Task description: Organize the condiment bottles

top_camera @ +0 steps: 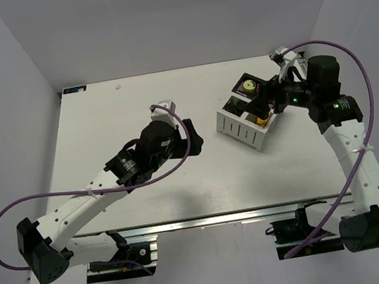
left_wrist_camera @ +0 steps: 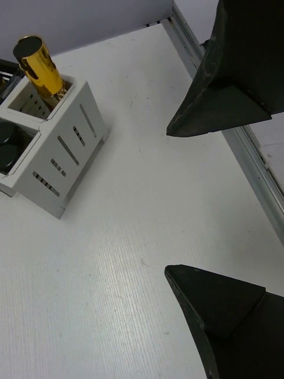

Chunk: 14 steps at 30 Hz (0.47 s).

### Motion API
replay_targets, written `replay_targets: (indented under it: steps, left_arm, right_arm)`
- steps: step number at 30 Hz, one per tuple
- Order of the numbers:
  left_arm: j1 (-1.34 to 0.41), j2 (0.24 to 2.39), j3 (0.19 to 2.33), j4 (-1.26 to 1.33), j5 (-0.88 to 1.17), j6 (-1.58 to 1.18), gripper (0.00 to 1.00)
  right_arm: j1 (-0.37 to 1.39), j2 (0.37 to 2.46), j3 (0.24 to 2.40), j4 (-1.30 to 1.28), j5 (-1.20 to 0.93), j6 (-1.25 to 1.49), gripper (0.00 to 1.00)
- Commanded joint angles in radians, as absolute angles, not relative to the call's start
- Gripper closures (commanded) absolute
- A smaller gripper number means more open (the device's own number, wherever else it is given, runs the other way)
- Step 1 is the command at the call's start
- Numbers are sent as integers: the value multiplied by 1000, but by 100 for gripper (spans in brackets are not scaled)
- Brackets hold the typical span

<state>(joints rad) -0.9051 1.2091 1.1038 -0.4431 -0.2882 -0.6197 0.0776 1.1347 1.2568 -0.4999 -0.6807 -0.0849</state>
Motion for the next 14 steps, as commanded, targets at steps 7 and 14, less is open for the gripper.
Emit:
replay_targets:
  steps: [7, 14]
  left_arm:
    - [-905, 1128, 1105, -420, -241, -610, 2]
    - [-907, 1086, 1078, -422, -252, -637, 2]
  right_arm:
    - [92, 1074, 1393, -684, -466, 38, 11]
    - [92, 1068, 1414, -726, -417, -32, 11]
